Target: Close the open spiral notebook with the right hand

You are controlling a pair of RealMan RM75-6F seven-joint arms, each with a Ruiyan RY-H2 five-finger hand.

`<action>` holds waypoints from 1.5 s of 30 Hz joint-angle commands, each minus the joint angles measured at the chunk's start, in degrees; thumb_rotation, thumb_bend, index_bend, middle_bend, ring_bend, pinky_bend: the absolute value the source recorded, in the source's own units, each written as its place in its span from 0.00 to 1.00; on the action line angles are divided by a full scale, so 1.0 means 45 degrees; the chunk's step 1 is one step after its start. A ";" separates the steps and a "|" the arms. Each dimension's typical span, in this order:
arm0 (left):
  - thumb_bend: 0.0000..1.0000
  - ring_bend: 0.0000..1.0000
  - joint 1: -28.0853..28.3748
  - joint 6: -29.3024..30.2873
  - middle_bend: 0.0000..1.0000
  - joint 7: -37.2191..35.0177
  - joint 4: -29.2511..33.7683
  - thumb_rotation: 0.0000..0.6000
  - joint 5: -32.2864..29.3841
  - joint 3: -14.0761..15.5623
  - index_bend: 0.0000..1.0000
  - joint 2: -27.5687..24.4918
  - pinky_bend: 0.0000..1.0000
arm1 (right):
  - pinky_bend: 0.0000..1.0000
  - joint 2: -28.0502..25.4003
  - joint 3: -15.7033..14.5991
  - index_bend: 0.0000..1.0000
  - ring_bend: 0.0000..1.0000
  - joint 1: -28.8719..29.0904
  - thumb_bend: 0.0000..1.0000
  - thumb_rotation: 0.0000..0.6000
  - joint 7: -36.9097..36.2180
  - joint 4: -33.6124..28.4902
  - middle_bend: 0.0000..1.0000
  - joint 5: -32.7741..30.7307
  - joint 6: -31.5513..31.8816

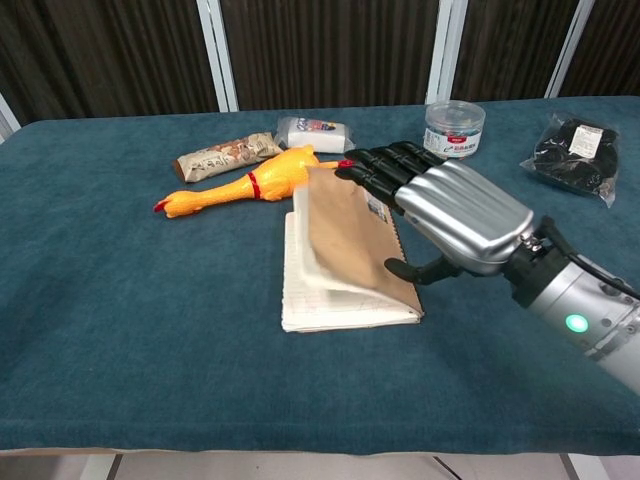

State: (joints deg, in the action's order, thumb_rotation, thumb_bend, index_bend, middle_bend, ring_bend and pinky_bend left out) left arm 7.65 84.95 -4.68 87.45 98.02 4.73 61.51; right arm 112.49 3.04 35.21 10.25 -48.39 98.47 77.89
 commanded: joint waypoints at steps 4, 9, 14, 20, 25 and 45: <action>0.43 0.25 -0.0009 0.0065 0.29 -0.0197 -0.0057 1.00 -0.0042 -0.0033 0.13 -0.0030 0.35 | 0.04 0.1069 -0.0012 0.00 0.00 0.0518 0.24 1.00 -0.0821 0.1724 0.00 -0.0100 -0.0601; 0.43 0.25 -0.0029 0.0127 0.29 -0.0324 -0.0123 1.00 -0.0019 -0.0024 0.13 -0.0053 0.35 | 0.04 0.1985 -0.0112 0.00 0.00 0.0716 0.24 1.00 -0.1907 0.3502 0.00 -0.0203 -0.0815; 0.43 0.25 -0.0021 0.0109 0.29 -0.0322 -0.0141 1.00 -0.0018 -0.0022 0.13 -0.0052 0.35 | 0.04 0.2256 -0.0234 0.00 0.00 0.0668 0.24 1.00 -0.2592 0.4511 0.00 -0.0207 -0.0449; 0.43 0.25 -0.0006 0.0028 0.29 -0.0128 -0.0087 1.00 -0.0038 -0.0018 0.13 -0.0019 0.35 | 0.04 0.1281 -0.0331 0.00 0.00 0.0340 0.24 1.00 -0.2790 0.3799 0.00 -0.0100 0.0810; 0.43 0.25 -0.0016 -0.0008 0.29 0.0048 -0.0011 1.00 -0.0101 -0.0036 0.13 0.0012 0.35 | 0.04 -0.0648 -0.0452 0.00 0.00 -0.0356 0.24 1.00 -0.1832 0.1251 0.00 -0.0123 0.1670; 0.43 0.24 -0.0227 0.0379 0.28 0.0720 0.0031 1.00 -0.0327 -0.0277 0.13 0.0306 0.35 | 0.04 -0.7799 -0.0839 0.00 0.00 -0.5836 0.24 1.00 0.0144 -0.7542 0.00 -0.3546 0.3922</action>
State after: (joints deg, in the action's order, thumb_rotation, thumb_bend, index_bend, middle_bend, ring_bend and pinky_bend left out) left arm 6.76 86.39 -1.73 87.65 96.57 3.63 62.66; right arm 78.53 -0.65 10.76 12.09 -81.87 84.71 95.79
